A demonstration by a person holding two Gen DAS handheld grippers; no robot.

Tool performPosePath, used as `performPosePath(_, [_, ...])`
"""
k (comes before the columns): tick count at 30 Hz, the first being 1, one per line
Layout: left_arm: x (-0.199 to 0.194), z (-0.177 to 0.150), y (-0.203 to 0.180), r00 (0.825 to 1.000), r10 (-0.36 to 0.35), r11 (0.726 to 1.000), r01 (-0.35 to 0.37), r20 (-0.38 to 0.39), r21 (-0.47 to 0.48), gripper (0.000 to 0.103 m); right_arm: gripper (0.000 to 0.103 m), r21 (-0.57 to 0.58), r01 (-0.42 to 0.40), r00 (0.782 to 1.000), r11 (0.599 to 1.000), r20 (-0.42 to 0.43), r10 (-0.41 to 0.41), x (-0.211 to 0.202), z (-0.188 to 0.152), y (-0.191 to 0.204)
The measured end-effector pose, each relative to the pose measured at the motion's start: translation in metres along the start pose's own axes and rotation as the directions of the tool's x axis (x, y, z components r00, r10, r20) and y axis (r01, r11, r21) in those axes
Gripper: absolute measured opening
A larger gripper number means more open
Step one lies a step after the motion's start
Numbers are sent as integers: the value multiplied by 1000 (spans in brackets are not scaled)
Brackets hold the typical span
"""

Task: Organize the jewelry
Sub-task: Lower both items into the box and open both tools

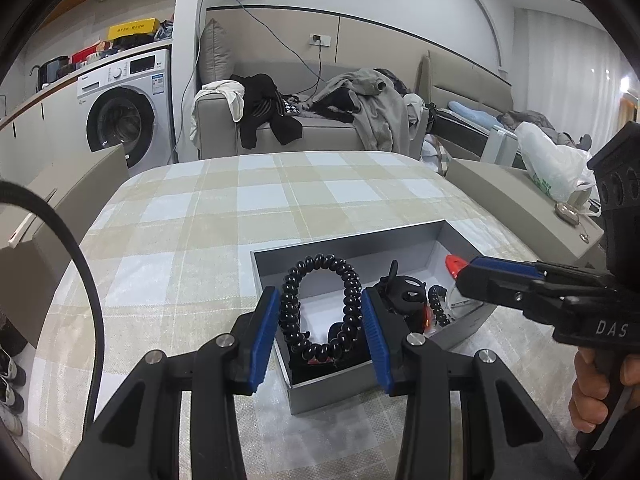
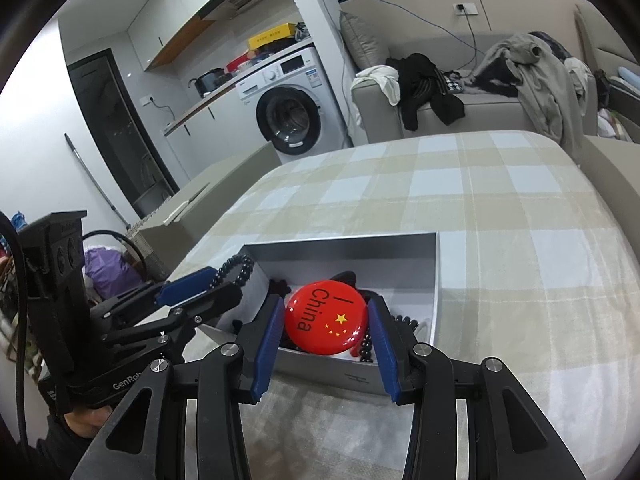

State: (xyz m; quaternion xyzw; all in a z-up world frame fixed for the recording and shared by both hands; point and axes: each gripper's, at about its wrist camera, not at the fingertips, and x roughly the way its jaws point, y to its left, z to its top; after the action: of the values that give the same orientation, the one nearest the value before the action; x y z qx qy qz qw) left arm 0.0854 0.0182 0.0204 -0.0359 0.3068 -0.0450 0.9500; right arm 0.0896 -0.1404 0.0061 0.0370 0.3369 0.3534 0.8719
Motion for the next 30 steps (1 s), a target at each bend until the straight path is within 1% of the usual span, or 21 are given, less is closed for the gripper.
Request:
performPosePath(14, [6, -5, -9, 1000, 10, 998, -10, -14, 56, 36, 42, -16, 10, 1000, 1000, -5, -10, 4, -4, 1])
performPosePath(23, [5, -6, -9, 1000, 10, 998, -9, -13, 56, 36, 42, -30, 19, 1000, 999, -8, -19, 5, -4, 1])
performPosePath(26, [5, -7, -9, 1000, 8, 998, -7, -14, 57, 37, 42, -55, 37, 999, 998, -8, -38, 5, -4, 4])
performPosePath(28, [4, -7, -10, 1000, 0, 999, 1, -16, 54, 39, 46, -67, 39, 999, 997, -7, -40, 4, -5, 6])
performPosePath(30, [3, -7, -10, 1000, -10, 999, 11, -16, 51, 43, 56, -73, 42, 999, 996, -1, -42, 3, -5, 7])
